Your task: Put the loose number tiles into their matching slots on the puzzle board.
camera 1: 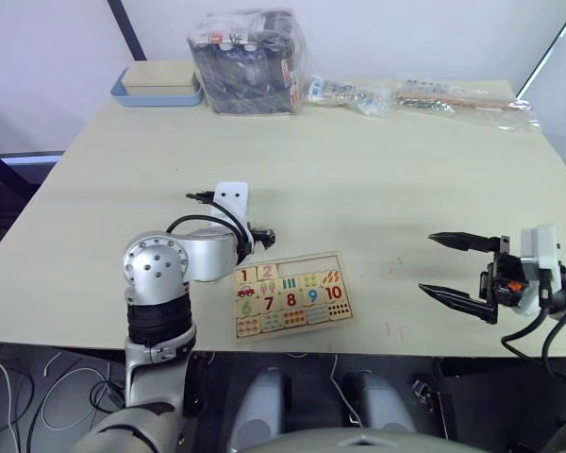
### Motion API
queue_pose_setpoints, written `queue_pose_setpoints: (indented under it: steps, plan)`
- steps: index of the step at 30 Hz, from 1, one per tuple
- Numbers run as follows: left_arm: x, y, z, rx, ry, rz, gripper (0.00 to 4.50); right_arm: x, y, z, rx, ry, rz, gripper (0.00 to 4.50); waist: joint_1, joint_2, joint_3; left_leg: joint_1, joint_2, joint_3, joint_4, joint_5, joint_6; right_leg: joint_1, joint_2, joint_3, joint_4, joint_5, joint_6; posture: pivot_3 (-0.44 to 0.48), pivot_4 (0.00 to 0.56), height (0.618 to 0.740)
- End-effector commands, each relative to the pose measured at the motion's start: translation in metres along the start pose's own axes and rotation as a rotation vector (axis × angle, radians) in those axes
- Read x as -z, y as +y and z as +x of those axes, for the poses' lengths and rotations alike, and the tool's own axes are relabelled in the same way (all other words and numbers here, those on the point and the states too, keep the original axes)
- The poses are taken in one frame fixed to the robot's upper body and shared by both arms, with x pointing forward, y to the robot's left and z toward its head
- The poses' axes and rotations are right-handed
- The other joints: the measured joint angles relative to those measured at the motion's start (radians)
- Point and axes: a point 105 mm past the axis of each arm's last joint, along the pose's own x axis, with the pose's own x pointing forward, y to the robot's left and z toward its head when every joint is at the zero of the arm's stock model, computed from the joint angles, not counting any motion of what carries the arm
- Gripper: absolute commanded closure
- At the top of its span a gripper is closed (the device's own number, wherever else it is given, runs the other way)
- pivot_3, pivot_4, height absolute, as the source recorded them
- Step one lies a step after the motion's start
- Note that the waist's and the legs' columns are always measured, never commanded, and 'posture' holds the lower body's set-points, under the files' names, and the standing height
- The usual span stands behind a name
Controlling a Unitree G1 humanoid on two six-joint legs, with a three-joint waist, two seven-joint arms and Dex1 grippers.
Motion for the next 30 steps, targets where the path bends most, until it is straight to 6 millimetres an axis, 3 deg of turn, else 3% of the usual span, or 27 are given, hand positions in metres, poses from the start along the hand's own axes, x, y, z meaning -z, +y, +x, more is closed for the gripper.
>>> queue_pose_setpoints:
  steps: [1,15,19,30]
  plan:
    - [-0.003,-0.002,0.000,-0.010,-0.007,0.009,0.00,-0.009,-0.004,-0.006,0.022,-0.007,-0.049,0.07,0.000,0.000,0.000,0.000,0.000,0.000,0.000,0.000,0.000,0.000,0.000,0.000,0.000,0.000,0.000,0.000,0.150,0.740]
    - [-0.003,-0.005,0.008,-0.038,0.010,0.047,0.00,-0.011,-0.004,-0.004,0.045,-0.016,-0.056,0.07,0.000,0.000,0.000,0.000,0.000,0.000,0.000,0.000,0.001,0.000,0.000,0.000,0.000,0.000,0.000,0.000,0.150,0.740]
    - [-0.004,-0.007,0.009,-0.030,0.007,0.062,0.85,-0.011,-0.003,-0.003,0.049,-0.017,-0.056,0.00,-0.001,0.000,0.000,0.000,0.000,0.000,0.000,-0.001,0.001,0.000,0.000,0.000,0.000,0.000,0.000,0.000,0.150,0.740]
    - [-0.002,-0.003,0.011,-0.041,0.009,0.068,0.85,-0.010,-0.002,-0.001,0.057,-0.020,-0.054,0.00,-0.001,0.000,0.000,0.000,0.000,0.000,0.000,-0.001,0.003,0.000,0.000,0.000,0.000,0.000,0.000,0.000,0.150,0.740]
